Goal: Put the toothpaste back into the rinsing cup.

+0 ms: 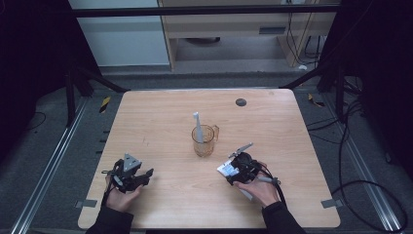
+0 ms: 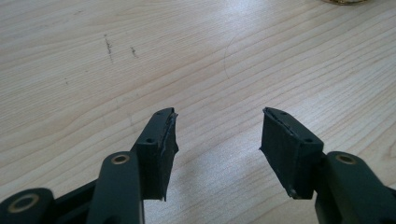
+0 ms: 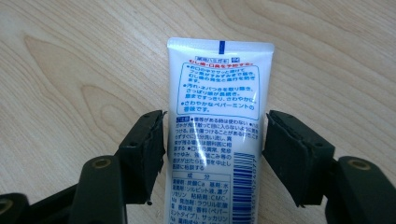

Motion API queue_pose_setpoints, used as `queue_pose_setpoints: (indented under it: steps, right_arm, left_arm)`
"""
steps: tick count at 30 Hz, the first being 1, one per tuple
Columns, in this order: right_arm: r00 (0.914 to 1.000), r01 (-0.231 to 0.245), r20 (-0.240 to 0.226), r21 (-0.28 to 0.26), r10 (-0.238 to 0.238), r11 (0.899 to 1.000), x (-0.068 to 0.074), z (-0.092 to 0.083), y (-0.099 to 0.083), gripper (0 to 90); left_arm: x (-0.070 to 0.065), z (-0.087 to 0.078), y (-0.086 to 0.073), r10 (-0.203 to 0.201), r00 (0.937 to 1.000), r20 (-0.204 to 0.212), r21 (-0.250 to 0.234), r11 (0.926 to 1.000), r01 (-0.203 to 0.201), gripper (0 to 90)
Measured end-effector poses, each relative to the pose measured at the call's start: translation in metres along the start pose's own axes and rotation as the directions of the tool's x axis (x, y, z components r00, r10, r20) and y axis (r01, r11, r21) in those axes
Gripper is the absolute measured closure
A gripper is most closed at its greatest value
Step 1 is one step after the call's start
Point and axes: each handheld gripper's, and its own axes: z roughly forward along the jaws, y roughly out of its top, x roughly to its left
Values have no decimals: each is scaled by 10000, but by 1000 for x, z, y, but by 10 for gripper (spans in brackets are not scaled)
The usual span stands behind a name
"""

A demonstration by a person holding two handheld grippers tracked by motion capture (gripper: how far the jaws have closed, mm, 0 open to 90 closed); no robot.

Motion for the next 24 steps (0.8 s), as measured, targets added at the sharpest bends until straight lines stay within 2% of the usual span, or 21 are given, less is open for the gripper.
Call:
queue_pose_setpoints:
  steps: [16, 24]
  right_arm:
    - [9999, 75, 127, 248, -78, 9997, 1, 9, 2, 387]
    - [9985, 195, 501, 343, -212, 9992, 6, 9, 3, 415]
  left_arm:
    - [0, 1, 0, 22, 10000, 14, 76, 10000, -22, 444]
    - [-1, 1, 0, 29, 10000, 7, 73, 10000, -29, 444]
